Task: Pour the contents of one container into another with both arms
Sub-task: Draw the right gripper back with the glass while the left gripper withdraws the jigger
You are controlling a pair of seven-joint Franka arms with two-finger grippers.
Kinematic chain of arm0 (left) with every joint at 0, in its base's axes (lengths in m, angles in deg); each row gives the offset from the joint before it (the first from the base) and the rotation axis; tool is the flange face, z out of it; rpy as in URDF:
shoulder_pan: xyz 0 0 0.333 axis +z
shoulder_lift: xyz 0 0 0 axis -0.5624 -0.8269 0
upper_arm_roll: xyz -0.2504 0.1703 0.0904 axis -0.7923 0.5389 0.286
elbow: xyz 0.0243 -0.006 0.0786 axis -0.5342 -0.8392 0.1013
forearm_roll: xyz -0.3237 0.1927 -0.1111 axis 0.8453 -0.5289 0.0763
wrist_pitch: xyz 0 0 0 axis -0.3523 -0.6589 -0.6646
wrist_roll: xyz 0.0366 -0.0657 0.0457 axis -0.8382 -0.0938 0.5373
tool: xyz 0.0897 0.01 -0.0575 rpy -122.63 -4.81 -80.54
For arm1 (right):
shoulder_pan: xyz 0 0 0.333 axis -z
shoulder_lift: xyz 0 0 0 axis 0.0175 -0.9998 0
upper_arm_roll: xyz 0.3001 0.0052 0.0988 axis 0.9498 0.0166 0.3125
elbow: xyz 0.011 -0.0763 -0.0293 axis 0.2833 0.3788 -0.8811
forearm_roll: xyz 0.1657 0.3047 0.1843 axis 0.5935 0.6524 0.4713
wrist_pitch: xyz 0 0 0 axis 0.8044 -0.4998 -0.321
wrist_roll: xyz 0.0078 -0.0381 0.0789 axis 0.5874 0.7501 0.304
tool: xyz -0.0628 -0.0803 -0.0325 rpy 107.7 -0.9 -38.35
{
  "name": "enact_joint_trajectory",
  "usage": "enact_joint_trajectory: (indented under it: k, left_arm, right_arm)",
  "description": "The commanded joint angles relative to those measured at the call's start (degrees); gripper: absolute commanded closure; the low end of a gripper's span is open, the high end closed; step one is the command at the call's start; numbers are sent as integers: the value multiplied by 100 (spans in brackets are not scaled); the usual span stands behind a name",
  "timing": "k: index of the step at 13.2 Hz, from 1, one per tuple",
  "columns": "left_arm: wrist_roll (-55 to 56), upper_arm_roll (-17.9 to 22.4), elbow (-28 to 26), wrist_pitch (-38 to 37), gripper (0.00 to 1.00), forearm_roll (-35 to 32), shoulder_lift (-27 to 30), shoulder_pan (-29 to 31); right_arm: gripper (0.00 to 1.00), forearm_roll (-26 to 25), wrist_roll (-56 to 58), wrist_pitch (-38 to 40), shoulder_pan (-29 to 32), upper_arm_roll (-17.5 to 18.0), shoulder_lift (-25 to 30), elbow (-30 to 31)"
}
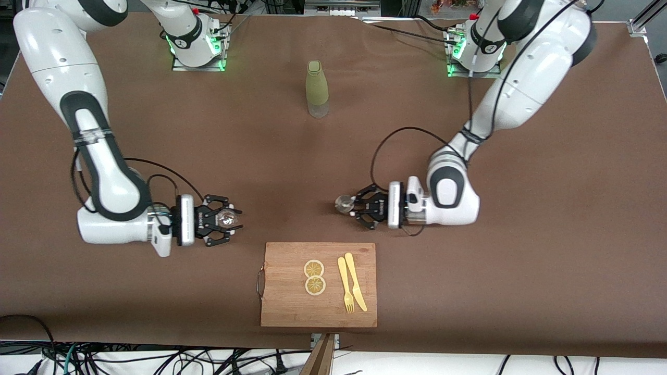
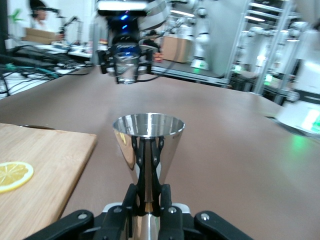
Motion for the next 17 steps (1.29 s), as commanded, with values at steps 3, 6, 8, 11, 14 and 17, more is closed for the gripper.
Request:
enact_joint_trajectory:
  k: [3,6,8,11,14,17]
  left_arm:
    - [-671,18,-551,-1881,100,-1616,308,1399]
    - [-1047,185,-463,-3017,100,-2726,299,2112]
    - [-1259,404,-341,-3265,100,-3157,229,2499]
    - [-1435,915,1,-3353,100,-3221,106,2693]
    - [-1348,1212,257,-3319,100,-2477,-17,2879]
    - [-1128,1399,372,-3082,100,-1920,-61,2896]
  right_arm:
    - [58,1096,1779,790,176,-976,14,449]
    - [57,1262,2429,1010,343,-1399,-3,738]
    - [57,1360,2764,1186,352,-1645,-82,897]
    - [56,1352,3107,1581,369,-1900,-109,1090]
    - [52,1299,3240,1679,378,-1989,-144,1214]
    - [49,1150,3311,1679,369,-2085,-179,1232]
